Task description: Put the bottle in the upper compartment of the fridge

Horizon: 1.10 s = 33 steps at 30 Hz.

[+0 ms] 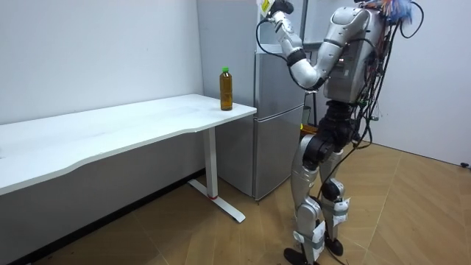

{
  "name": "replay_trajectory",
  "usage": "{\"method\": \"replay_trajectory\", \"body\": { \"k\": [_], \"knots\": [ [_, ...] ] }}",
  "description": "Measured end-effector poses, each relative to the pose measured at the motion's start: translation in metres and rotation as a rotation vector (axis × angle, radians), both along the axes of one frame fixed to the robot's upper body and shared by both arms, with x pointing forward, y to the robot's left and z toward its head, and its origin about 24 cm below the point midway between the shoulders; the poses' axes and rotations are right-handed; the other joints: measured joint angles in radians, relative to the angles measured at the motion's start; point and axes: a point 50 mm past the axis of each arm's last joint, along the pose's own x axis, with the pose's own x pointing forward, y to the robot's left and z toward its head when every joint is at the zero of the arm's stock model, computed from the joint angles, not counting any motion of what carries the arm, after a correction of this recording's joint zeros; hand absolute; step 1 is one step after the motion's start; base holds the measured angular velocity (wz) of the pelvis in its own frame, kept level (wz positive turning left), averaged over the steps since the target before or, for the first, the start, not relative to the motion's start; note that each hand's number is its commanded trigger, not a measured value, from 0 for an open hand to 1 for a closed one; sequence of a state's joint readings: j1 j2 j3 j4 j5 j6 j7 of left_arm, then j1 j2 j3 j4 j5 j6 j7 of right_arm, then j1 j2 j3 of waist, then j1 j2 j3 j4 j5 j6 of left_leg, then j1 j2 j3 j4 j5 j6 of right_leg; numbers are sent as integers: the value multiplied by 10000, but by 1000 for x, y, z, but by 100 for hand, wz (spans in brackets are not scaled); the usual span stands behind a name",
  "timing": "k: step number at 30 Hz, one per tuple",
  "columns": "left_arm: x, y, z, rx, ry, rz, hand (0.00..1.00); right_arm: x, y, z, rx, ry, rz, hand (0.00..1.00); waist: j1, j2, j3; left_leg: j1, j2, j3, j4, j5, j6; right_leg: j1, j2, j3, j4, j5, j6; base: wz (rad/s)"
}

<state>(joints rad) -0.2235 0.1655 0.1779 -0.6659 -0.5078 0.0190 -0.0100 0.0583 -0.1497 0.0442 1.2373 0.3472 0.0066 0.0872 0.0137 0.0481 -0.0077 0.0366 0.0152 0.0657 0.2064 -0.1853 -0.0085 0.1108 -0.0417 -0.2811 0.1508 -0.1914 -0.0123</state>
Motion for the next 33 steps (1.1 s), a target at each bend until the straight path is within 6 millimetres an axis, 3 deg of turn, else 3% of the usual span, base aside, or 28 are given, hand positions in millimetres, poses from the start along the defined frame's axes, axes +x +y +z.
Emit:
{"method": "replay_trajectory", "body": {
  "k": [7, 9, 11, 15, 18, 23, 27, 33],
  "knots": [
    [-11, 36, -8, -1072, 263, 2169, 0, -15, 6, -2, -22, 63, -127, 0, 542, -103, 11, 30, -303, -784, 2, 37, 50, 407, -159, -809, -5, -244, 149, 34],
    [-18, 50, -12, -1340, 271, 3078, 0, -19, 7, -2, 41, 35, -207, 0, 767, -89, 2, 55, -364, -847, 6, 41, 61, 493, -199, -847, -15, -273, 187, 20],
    [-23, 58, -17, -1496, 426, 3804, 0, -18, 7, -2, 36, -6, -242, 0, 765, -77, 4, 30, -439, -988, 23, 57, 88, 552, -245, -971, -12, -295, 225, 25],
    [-28, 69, -22, -1794, 646, 4639, 0, -16, 5, -1, 85, -170, -405, 0, 832, 12, 73, -111, -563, -1259, 248, 43, 123, 640, -299, -1098, -5, -331, 281, 27],
    [-33, 80, -30, -1951, 919, 5367, 0, -16, 5, -1, 89, -212, -435, 0, 1071, 168, 57, -165, -597, -1307, 300, 37, 156, 614, -401, -1149, 9, -361, 313, 9],
    [-48, 107, -57, -2200, 2280, 7094, 0, -18, 5, -1, 200, -196, -420, 0, 1285, 231, -26, -225, -717, -1574, 330, 47, 226, 663, -432, -1379, 79, -427, 371, 16],
    [-56, 117, -76, -2275, 3219, 7816, 0, -23, 4, -1, 300, -231, -762, 0, 1403, 220, 2, -129, -800, -1631, 323, 62, 253, 829, -457, -1423, 33, -433, 403, 10],
    [-68, 143, -133, -3561, 5852, 9030, 0, -35, 3, 0, 407, -165, -990, 0, 1443, 177, 32, -107, -806, -1597, 305, 28, 297, 788, -495, -1372, 58, -532, 454, 0]
  ]
}}
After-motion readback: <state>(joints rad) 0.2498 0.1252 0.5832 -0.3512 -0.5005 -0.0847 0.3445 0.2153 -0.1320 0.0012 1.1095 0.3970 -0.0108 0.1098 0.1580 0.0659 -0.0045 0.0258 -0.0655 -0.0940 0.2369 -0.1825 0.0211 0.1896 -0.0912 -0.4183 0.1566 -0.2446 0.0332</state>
